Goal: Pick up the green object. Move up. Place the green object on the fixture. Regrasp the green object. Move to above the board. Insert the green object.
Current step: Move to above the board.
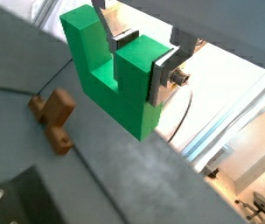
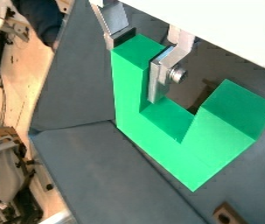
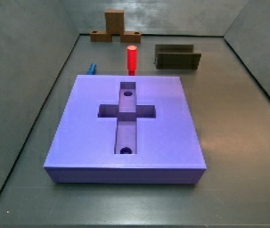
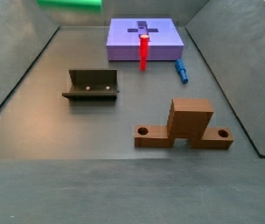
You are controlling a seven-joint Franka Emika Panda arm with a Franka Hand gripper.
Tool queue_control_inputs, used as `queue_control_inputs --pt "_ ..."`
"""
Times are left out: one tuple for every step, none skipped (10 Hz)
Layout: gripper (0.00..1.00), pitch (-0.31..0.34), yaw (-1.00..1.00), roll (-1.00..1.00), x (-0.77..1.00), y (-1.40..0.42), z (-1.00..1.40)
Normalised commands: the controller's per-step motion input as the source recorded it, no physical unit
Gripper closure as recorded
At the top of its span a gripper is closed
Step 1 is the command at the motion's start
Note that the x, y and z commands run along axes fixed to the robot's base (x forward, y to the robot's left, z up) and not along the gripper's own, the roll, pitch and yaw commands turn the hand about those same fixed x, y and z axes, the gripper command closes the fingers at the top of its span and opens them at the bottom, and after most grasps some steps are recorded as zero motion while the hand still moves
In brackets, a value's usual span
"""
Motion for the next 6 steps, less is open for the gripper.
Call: queue_control_inputs --pt "1.00 0.096 0.02 0.01 0.04 -0.02 0.25" --pt "1.00 0.128 -0.15 -1.00 -1.16 -1.40 0.26" --pt "1.00 0.112 -0.15 -1.00 -1.19 -1.40 0.26" --pt "1.00 0.096 -0.14 -1.00 -1.25 -1.40 0.27" --pt "1.00 0.094 -0.12 -1.00 -1.31 -1.40 0.25" --pt "1.00 0.102 -0.12 -1.00 -1.32 -1.40 0.24"
